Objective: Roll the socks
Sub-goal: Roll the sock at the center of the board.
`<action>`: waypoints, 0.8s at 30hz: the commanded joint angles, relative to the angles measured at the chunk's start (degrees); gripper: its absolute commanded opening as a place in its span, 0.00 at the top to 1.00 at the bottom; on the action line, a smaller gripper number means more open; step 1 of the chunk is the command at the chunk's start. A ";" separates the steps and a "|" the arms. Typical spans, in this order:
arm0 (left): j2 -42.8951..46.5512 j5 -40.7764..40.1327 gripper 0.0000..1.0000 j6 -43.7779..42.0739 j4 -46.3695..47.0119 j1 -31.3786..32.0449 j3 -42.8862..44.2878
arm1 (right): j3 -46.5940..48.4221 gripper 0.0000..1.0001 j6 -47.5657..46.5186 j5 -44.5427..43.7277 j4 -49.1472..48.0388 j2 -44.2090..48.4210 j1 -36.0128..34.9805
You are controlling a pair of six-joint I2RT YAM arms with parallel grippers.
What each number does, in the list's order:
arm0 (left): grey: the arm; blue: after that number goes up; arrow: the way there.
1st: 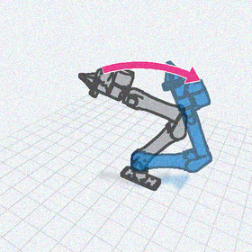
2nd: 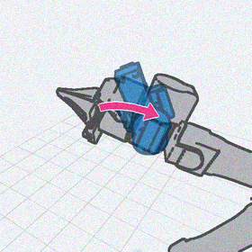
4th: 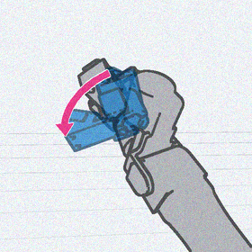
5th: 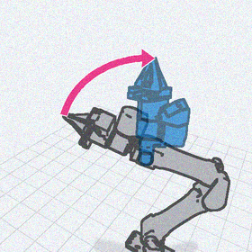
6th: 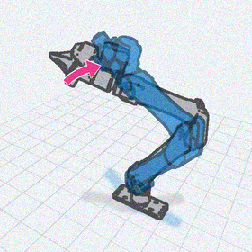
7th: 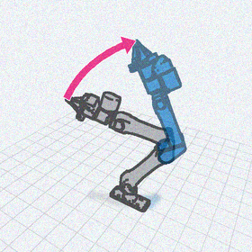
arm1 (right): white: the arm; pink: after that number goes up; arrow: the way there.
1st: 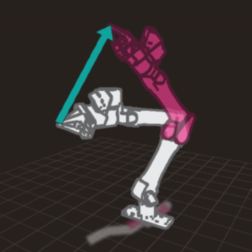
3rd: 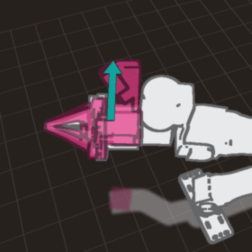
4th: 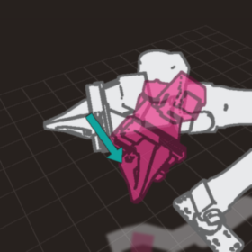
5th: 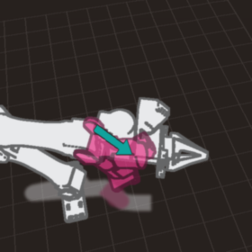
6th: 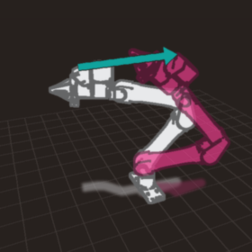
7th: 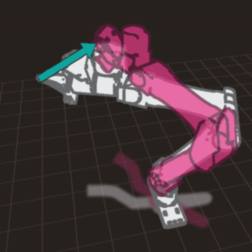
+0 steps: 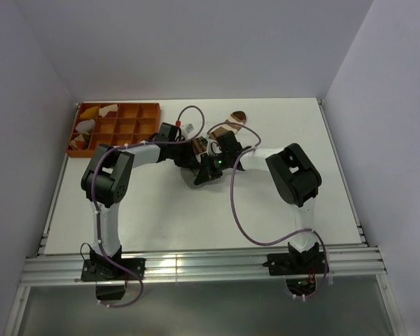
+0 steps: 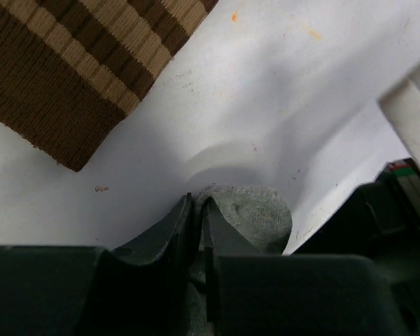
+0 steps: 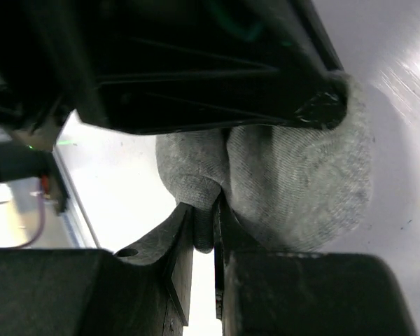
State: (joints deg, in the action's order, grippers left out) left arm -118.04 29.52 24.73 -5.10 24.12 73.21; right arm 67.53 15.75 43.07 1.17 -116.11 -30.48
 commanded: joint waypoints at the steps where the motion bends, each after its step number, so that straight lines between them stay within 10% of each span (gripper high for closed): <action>1: 1.67 -0.95 0.82 0.32 1.23 0.93 -1.22 | 1.29 1.00 3.84 -4.84 2.26 -3.94 1.56; 17: 13.00 -11.31 0.19 9.00 9.49 0.49 -6.06 | 5.68 1.00 3.85 -7.47 8.41 -7.02 2.62; 24: 26.07 -26.59 0.22 18.67 8.28 0.23 -9.30 | 6.48 1.00 3.85 -8.17 9.03 -6.84 2.62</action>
State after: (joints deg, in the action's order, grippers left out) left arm -99.50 11.53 37.32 0.93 24.43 65.63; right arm 73.34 21.43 43.99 6.24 -120.25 -28.62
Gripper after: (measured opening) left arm 0.784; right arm 0.170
